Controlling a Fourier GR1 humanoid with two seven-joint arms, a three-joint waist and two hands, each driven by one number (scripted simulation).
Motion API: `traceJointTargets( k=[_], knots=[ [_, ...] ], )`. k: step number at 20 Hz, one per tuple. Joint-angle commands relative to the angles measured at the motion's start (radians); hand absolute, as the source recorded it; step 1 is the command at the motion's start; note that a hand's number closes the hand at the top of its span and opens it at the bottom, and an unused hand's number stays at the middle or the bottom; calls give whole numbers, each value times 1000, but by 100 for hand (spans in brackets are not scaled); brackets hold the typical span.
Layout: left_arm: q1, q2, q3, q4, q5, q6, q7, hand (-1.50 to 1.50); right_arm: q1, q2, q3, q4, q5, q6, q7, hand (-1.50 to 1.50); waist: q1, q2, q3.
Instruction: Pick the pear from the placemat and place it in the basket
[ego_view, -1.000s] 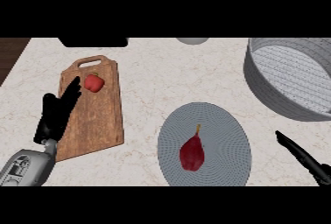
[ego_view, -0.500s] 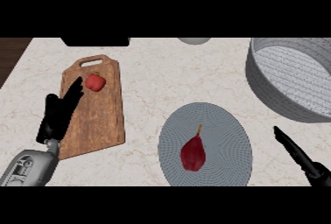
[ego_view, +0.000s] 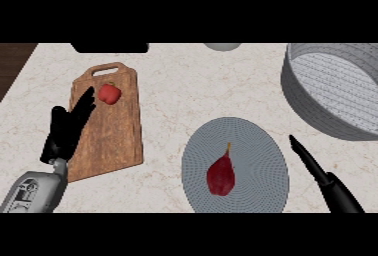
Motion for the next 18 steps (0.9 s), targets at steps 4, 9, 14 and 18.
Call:
traceJointTargets(
  k=[4, 9, 14, 18],
  knots=[
    [-27, -52, 40, 49, -68, -12, 0, 0, -35, 104, 49, 65, 102, -1, -6, -150, -2, 0, 0],
    [-43, -46, 75, -2, -47, -59, 53, 0, -148, 175, 29, 238, 142, -37, -56, -150, 1, 1, 0],
    [27, -93, 71, -38, -90, -53, 22, 0, -199, 244, 52, 314, 202, -65, -77, -150, 2, 0, 0],
    [1, -86, 114, -4, -119, -86, 2, 0, -176, 248, 49, 258, 208, -30, -28, -150, 0, 0, 0]
  ],
)
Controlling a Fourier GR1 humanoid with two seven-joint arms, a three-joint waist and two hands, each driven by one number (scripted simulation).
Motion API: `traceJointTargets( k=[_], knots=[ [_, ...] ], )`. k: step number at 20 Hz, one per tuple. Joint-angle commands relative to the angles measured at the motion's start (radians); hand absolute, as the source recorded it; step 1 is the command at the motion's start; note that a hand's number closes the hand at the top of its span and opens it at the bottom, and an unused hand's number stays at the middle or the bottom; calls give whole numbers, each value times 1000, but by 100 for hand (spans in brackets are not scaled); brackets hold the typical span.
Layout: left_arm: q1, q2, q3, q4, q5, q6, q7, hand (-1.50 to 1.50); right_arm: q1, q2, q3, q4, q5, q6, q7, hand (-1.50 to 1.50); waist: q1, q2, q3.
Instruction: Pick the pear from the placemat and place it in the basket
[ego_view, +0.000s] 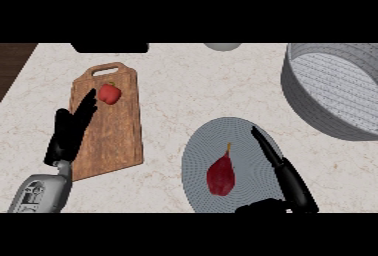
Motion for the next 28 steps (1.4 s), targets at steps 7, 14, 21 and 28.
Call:
traceJointTargets(
  k=[7, 14, 21, 28],
  knots=[
    [11, -19, 48, -49, -32, -51, 37, 0, -24, 77, 23, 17, 60, 0, 47, -150, 0, -1, 0],
    [-46, -62, 60, 123, -72, -36, -87, 0, -133, 95, -21, 158, 64, 37, 37, -150, -1, 1, 0],
    [1, -62, 69, 30, -62, -76, -33, 0, -148, 135, -36, 290, 74, -12, -52, -150, 2, 0, 0],
    [-6, -23, 130, -1, -30, -116, -4, 0, -174, 143, 63, 303, 120, -75, 1, 150, 3, 0, 0]
  ],
)
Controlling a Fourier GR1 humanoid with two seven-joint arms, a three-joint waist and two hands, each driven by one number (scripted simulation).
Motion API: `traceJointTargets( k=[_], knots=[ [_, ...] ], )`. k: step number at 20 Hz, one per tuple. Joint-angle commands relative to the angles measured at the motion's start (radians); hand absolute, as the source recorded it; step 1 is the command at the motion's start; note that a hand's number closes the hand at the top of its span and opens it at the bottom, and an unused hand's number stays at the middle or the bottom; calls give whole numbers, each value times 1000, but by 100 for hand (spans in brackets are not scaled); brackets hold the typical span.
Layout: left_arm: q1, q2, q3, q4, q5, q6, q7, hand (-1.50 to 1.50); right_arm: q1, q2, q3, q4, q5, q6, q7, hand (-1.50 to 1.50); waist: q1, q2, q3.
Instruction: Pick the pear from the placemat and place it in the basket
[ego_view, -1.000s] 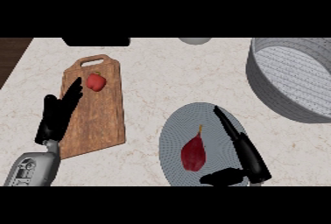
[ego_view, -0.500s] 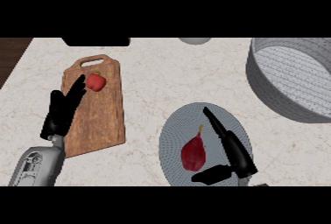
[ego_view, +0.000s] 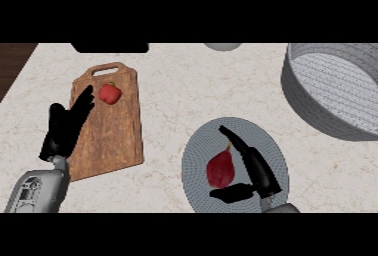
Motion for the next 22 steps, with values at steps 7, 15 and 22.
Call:
traceJointTargets(
  k=[7, 15, 22],
  knots=[
    [11, -15, -9, -73, -7, -13, 52, 0, -73, 5, 56, 55, 125, -141, -12, 150, 1, 0, 0],
    [24, -22, -23, -30, -32, -2, 4, 0, -161, -321, 148, 110, 491, 7, 36, 150, 14, -3, -7],
    [23, -35, -23, -43, -40, 17, 20, 0, -269, -412, 215, -67, 612, 195, 100, 150, -3, -4, -1]
  ],
)
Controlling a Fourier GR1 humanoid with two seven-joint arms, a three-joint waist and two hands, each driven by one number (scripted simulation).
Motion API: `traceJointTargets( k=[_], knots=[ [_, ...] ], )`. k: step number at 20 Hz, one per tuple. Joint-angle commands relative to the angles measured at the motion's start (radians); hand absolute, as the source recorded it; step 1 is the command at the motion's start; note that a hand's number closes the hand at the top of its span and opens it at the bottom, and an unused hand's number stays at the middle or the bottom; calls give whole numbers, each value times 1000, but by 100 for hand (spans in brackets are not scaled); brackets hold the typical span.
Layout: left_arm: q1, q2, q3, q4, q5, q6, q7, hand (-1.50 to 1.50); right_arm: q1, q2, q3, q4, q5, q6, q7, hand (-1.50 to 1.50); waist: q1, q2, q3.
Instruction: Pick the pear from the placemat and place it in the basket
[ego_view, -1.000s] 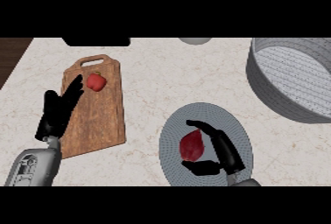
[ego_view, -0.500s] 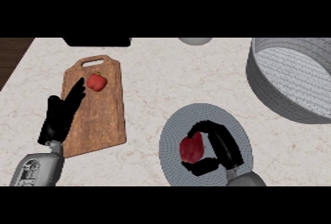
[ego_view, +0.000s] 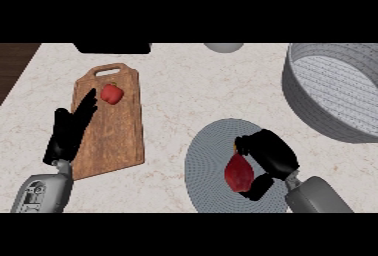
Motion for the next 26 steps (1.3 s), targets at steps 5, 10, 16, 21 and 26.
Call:
traceJointTargets(
  k=[5, 10, 16, 21, 26],
  knots=[
    [-44, -5, 13, 5, 5, 8, 46, 0, 115, -13, -77, -318, -135, 195, 67, 150, -23, 9, 4],
    [13, -26, 0, -6, -20, 37, 3, 0, 83, 65, -234, -547, -411, 333, 144, 150, -38, 2, 4],
    [18, 21, 29, 18, 4, -11, -24, 0, -1, 140, -405, -819, -636, 446, 464, 150, -31, 4, 2],
    [-11, 26, 37, 25, 11, -17, -8, 0, -262, 86, -614, -809, -855, 521, 713, 150, -11, 9, 3],
    [-28, 3, 24, 50, -5, 2, -27, 0, -518, -8, -726, -736, -1032, 515, 958, 150, -12, 9, 3]
  ],
)
